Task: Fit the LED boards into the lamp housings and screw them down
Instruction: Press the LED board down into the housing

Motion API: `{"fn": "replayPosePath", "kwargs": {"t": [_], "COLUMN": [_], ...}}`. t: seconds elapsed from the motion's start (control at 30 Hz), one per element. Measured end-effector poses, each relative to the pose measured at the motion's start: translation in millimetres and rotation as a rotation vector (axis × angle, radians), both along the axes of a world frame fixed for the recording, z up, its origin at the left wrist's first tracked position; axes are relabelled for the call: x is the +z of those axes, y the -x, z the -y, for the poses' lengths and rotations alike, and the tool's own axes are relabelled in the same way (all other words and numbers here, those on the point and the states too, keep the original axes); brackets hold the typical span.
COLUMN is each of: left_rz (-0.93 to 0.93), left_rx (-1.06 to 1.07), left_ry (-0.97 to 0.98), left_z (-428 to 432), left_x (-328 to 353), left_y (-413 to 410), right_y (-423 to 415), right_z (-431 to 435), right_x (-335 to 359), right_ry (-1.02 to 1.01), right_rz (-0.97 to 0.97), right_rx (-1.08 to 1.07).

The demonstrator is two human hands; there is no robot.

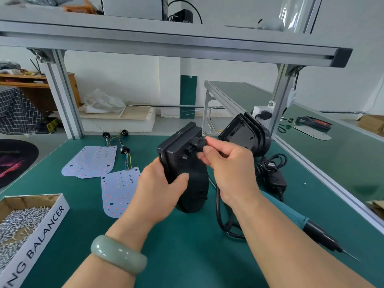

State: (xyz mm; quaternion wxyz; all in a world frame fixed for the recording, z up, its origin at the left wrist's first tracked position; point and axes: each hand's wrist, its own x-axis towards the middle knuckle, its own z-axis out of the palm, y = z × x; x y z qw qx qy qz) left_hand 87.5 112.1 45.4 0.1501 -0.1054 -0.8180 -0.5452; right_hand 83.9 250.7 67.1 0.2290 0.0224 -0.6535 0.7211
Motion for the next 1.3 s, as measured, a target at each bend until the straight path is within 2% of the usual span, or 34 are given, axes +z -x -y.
{"fn": "replayPosePath", "kwargs": {"t": [0.1, 0.23, 0.53, 0.7, 0.77, 0.8, 0.9, 0.97, 1.03, 1.1, 1.17, 1.23, 1.3], "left_rz": [-0.002, 0.014, 0.020, 0.007, 0.009, 0.010, 0.018, 0.027, 0.022, 0.011, -0.007, -0.019, -0.047], "left_rx": [0.013, 0.012, -0.052, -0.035, -0.034, -0.038, -0.046, -0.064, -0.070, -0.064, -0.057, -0.047, -0.022], "left_ry": [0.006, -0.015, 0.001, 0.054, 0.048, 0.036, 0.019, 0.004, 0.000, 0.015, 0.042, 0.065, 0.075], "left_z": [-2, -4, 0, -2, -2, -1, 0, 2, 3, 2, -1, -3, -4], "left_x": [1, 0, 4, 4, 4, 4, 4, 4, 4, 4, 3, 2, 1], "left_y": [0, -1, -3, -4, -4, -3, -2, -2, -2, -2, -3, -4, -4], "right_y": [-1, -2, -4, -4, -5, -5, -7, -6, -6, -7, -6, -7, -7], "right_z": [0, 2, -5, -9, -11, -12, -6, -1, -1, -3, -8, -11, -17], "right_x": [0, -3, 2, 7, 8, 6, 2, 0, 1, 5, 9, 12, 16], "right_ry": [0.253, 0.396, -0.275, -0.529, -0.536, -0.457, -0.038, 0.029, -0.184, -0.538, -0.797, -0.836, -0.615], "right_rz": [0.079, 0.083, -0.055, -0.112, -0.110, -0.093, -0.002, -0.003, -0.045, -0.101, -0.172, -0.181, -0.095], "right_rx": [0.097, 0.174, -0.115, -0.199, -0.212, -0.183, -0.029, -0.019, -0.079, -0.170, -0.245, -0.245, -0.099]}}
